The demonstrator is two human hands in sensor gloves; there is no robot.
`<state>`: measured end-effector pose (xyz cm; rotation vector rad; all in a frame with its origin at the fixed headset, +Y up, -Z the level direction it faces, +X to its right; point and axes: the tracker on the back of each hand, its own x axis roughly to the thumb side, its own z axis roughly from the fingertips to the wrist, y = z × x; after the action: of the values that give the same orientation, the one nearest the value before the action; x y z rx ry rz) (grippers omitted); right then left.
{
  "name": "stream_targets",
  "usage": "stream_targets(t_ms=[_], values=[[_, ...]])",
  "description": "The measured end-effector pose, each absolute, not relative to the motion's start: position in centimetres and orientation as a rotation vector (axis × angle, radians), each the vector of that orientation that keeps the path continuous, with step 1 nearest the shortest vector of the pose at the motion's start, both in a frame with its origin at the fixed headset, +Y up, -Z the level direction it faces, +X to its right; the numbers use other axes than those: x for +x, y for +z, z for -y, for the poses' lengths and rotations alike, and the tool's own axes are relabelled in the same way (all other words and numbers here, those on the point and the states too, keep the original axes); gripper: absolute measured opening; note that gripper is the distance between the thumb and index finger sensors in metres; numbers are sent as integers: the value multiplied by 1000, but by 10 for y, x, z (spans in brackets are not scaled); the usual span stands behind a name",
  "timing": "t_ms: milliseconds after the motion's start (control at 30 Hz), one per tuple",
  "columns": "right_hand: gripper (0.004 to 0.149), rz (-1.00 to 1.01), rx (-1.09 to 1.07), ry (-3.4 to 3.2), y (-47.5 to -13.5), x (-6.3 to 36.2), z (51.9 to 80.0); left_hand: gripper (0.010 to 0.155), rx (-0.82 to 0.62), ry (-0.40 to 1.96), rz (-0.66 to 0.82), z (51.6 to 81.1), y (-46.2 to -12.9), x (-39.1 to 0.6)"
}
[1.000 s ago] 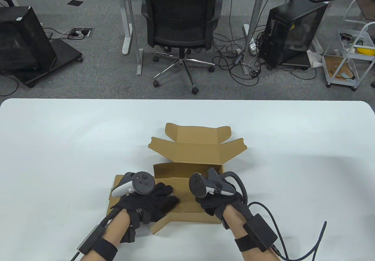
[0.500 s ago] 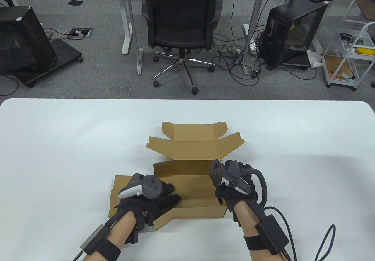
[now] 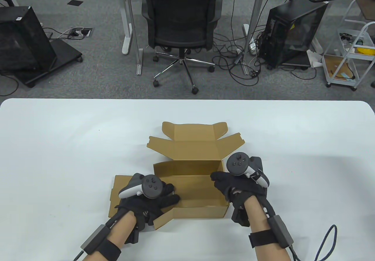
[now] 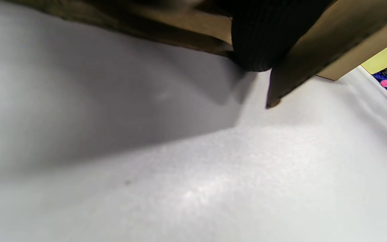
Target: Fully disassemble mailer box
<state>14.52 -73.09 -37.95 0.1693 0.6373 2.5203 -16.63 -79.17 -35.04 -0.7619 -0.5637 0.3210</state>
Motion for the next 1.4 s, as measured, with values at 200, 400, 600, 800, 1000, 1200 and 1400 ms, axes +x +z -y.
stream_targets(t_ms=[200,400,600,800,1000,1200,1400], values=[[51,-615,202,2370,-383,155,736,75,-762,329,560,792,-351,-167],[50,-609,211,2271,-385,161,741,74,-762,333,558,791,-352,-167],[50,-651,237,2123,-389,170,750,74,-761,339,556,791,-352,-167],[54,-655,238,2267,-385,167,739,74,-759,352,556,792,-353,-168],[61,-571,211,2367,-381,172,729,74,-761,358,555,793,-353,-168],[67,-561,197,2309,-382,184,728,74,-763,363,556,793,-354,-168],[65,-543,55,2265,-381,221,733,73,-767,370,556,793,-354,-169]])
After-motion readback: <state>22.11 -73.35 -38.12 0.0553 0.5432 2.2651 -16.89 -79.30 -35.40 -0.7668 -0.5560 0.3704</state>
